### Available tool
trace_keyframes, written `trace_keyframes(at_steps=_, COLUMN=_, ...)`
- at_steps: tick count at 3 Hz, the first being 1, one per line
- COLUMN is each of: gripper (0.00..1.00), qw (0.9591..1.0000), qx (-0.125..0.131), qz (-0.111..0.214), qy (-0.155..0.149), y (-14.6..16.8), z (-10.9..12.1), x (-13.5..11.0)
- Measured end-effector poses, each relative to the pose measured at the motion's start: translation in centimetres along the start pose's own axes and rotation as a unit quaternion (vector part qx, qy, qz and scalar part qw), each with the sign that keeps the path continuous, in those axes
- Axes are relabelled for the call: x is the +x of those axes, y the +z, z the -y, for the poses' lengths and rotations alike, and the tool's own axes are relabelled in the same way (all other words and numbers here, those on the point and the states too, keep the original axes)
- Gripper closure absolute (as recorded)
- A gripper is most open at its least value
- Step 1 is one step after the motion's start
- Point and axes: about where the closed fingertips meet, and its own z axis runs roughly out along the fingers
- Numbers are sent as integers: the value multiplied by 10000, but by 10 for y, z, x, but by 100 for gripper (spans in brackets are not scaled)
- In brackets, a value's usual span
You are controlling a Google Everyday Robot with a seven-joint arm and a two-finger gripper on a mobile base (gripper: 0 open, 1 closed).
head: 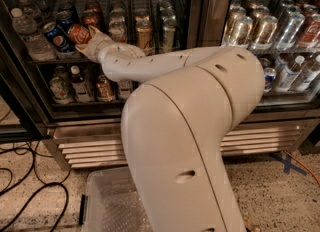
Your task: Pick coke can from middle shelf of fridge
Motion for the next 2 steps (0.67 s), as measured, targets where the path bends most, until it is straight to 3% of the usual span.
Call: trace_keyframes(at_steps=2, gripper=96, qw=10000, qx=-61, qz=46, qy=39, y=0, z=-5, x=0)
